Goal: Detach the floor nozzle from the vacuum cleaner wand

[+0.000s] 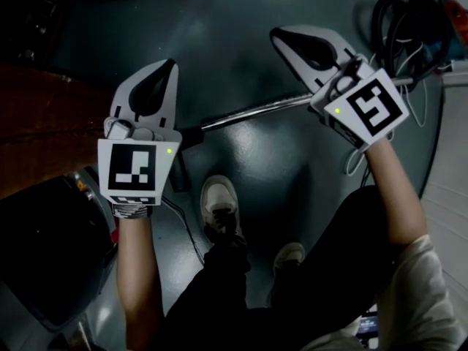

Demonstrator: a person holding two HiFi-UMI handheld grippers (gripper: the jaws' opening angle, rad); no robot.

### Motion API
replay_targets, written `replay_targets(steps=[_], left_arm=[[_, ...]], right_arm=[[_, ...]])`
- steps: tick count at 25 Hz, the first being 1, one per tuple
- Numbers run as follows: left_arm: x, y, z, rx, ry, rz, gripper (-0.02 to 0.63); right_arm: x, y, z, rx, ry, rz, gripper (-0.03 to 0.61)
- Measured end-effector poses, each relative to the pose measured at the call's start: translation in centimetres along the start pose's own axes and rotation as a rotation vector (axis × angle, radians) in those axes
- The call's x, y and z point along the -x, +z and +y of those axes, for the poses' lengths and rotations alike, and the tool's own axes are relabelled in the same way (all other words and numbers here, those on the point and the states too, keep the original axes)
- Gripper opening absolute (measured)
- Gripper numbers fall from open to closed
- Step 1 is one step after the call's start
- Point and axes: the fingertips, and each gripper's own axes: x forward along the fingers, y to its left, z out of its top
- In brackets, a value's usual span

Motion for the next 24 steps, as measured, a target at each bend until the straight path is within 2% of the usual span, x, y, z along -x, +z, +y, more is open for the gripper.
replay_targets(steps=[8,24], left_arm=[[0.3,-0.8,-0.4,-0.015,0.011,0.007,0.002],[0.3,-3.0,-1.7,-0.02,-0.029,0.072,0.002]], right_arm=[[-0.1,-1.3,0.6,0.045,0.024,0.041,0.028],[-0.2,-2.8,2.4,0.081,0.09,0.101,0.028]])
